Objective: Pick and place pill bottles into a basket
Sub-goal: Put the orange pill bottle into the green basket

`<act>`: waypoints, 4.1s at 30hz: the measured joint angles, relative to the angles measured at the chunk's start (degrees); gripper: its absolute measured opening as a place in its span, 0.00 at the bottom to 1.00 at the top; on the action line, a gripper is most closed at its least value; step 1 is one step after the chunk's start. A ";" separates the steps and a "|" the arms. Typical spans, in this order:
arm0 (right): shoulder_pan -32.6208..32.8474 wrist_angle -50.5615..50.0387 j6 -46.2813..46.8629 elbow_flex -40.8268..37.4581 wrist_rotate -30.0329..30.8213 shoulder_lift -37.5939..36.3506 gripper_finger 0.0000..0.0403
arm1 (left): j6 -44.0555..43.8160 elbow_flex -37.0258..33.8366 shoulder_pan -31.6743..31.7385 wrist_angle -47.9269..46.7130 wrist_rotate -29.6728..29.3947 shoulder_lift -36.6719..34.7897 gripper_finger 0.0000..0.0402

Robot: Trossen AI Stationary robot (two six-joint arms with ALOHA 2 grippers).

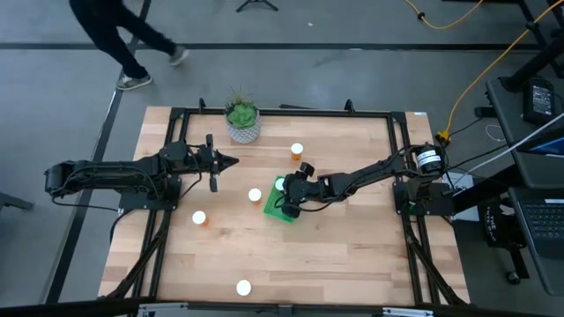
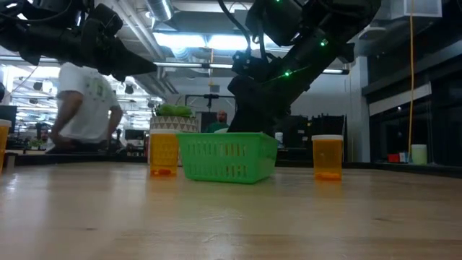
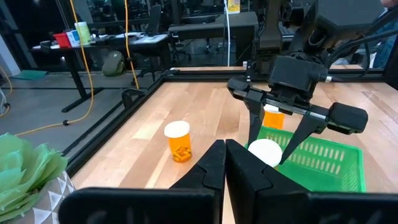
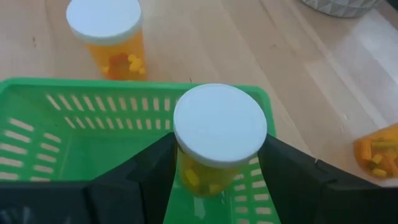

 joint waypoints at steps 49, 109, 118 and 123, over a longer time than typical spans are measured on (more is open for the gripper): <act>-0.11 -1.01 -0.28 0.00 0.22 0.00 0.70 | 0.00 0.00 -0.01 -0.02 0.01 0.00 0.02; 2.53 -12.93 2.73 0.00 -4.79 -5.12 0.01 | 0.07 -0.02 -0.01 -0.84 -0.01 0.00 0.02; 0.47 -10.33 -0.70 0.02 -6.39 -5.05 0.00 | 0.11 0.00 0.00 -0.86 -0.01 0.00 0.02; -0.44 -9.65 -1.82 0.02 -7.62 -5.05 0.00 | 0.13 -0.01 -0.01 -0.87 -0.01 0.00 0.02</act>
